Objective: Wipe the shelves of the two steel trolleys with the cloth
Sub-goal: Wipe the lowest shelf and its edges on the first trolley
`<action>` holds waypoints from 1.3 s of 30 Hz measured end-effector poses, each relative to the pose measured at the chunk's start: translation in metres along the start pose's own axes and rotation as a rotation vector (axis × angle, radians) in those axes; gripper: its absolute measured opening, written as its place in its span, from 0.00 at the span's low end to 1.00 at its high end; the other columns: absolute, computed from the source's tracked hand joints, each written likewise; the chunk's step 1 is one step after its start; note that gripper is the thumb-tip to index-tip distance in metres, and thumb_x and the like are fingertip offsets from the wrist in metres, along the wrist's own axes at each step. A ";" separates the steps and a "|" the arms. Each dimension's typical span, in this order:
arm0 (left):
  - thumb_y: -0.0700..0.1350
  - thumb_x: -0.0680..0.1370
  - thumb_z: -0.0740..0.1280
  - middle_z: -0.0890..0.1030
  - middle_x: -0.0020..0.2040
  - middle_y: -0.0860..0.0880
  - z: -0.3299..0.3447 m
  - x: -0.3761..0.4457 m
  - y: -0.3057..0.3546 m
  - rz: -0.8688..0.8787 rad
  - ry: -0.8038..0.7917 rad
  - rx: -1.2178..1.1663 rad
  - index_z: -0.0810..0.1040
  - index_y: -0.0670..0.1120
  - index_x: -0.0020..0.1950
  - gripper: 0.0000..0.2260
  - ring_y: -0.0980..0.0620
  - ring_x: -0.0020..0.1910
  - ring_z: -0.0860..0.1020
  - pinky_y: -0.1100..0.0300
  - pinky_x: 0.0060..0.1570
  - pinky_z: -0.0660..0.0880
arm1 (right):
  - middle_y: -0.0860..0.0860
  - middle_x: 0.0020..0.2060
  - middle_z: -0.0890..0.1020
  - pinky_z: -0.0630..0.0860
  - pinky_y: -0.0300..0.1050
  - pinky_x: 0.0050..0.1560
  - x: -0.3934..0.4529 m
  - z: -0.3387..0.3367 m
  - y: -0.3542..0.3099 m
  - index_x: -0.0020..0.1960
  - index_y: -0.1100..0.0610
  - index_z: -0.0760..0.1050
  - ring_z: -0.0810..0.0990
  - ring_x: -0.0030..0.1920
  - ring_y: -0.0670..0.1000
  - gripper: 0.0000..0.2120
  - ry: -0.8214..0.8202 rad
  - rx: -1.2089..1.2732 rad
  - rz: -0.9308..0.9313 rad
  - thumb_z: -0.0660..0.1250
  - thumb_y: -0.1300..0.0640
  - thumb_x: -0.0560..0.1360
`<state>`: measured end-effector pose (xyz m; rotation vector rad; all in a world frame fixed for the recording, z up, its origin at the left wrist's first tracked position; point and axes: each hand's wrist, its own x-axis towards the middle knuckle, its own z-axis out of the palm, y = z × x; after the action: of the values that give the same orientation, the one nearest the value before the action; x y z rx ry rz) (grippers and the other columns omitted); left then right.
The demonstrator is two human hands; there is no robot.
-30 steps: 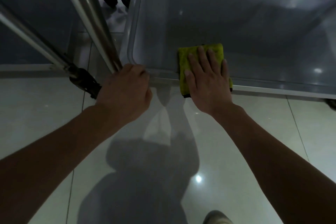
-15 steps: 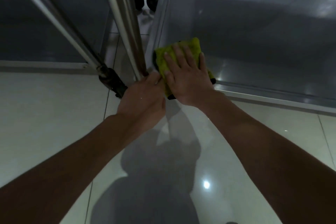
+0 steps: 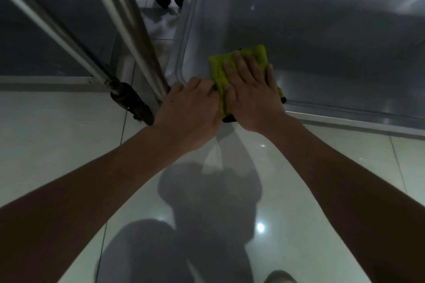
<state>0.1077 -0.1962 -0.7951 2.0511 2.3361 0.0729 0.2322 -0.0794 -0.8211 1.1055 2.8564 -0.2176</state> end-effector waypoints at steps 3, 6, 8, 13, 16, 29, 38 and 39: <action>0.50 0.80 0.59 0.75 0.63 0.48 -0.003 0.025 0.019 -0.002 -0.017 -0.019 0.76 0.47 0.62 0.15 0.44 0.63 0.72 0.44 0.59 0.70 | 0.50 0.82 0.46 0.40 0.60 0.79 -0.016 -0.001 0.038 0.82 0.50 0.47 0.42 0.81 0.53 0.27 0.024 0.025 0.083 0.43 0.47 0.85; 0.52 0.80 0.57 0.75 0.63 0.47 -0.001 0.049 0.043 0.021 -0.004 -0.027 0.77 0.48 0.60 0.15 0.44 0.61 0.73 0.46 0.56 0.71 | 0.49 0.82 0.45 0.41 0.58 0.79 -0.031 -0.001 0.079 0.83 0.49 0.47 0.43 0.81 0.52 0.27 0.044 0.037 0.152 0.43 0.46 0.84; 0.52 0.80 0.59 0.75 0.65 0.47 0.003 0.061 0.060 0.031 0.011 -0.068 0.78 0.48 0.62 0.16 0.43 0.62 0.74 0.47 0.56 0.71 | 0.49 0.82 0.45 0.43 0.57 0.79 -0.042 -0.002 0.107 0.83 0.49 0.46 0.43 0.81 0.52 0.27 0.049 0.036 0.192 0.43 0.47 0.84; 0.54 0.79 0.63 0.74 0.68 0.49 0.009 0.091 0.102 0.045 0.023 -0.148 0.79 0.51 0.63 0.15 0.44 0.67 0.73 0.47 0.63 0.70 | 0.49 0.82 0.45 0.43 0.57 0.79 -0.070 -0.006 0.173 0.83 0.49 0.46 0.43 0.81 0.52 0.27 0.065 0.058 0.321 0.43 0.48 0.85; 0.53 0.78 0.65 0.76 0.65 0.46 0.014 0.104 0.119 0.081 0.014 -0.170 0.81 0.49 0.61 0.15 0.42 0.65 0.74 0.46 0.63 0.72 | 0.51 0.82 0.45 0.43 0.57 0.79 -0.088 -0.011 0.206 0.83 0.50 0.46 0.43 0.81 0.53 0.26 0.077 0.068 0.399 0.44 0.48 0.85; 0.51 0.78 0.64 0.79 0.61 0.45 0.018 0.078 0.058 0.016 0.096 -0.020 0.80 0.48 0.61 0.15 0.37 0.57 0.77 0.43 0.49 0.74 | 0.53 0.82 0.44 0.40 0.62 0.79 -0.088 -0.013 0.211 0.83 0.52 0.46 0.41 0.81 0.55 0.28 0.063 0.012 0.485 0.43 0.46 0.85; 0.53 0.80 0.57 0.75 0.65 0.44 0.001 0.052 -0.011 -0.176 -0.112 0.074 0.75 0.50 0.69 0.20 0.37 0.59 0.74 0.45 0.54 0.73 | 0.59 0.81 0.47 0.40 0.62 0.79 0.006 -0.001 0.103 0.82 0.58 0.48 0.43 0.81 0.61 0.30 0.088 -0.001 0.256 0.45 0.46 0.84; 0.52 0.80 0.56 0.74 0.65 0.45 0.002 0.050 -0.010 -0.172 -0.121 0.080 0.73 0.50 0.70 0.20 0.38 0.60 0.73 0.46 0.54 0.73 | 0.59 0.81 0.47 0.40 0.62 0.78 0.018 0.001 0.088 0.82 0.58 0.49 0.43 0.81 0.61 0.30 0.096 0.008 0.230 0.46 0.47 0.84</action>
<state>0.0915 -0.1477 -0.7973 1.8203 2.4649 -0.1476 0.2779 -0.0035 -0.8333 1.4709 2.7773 -0.1653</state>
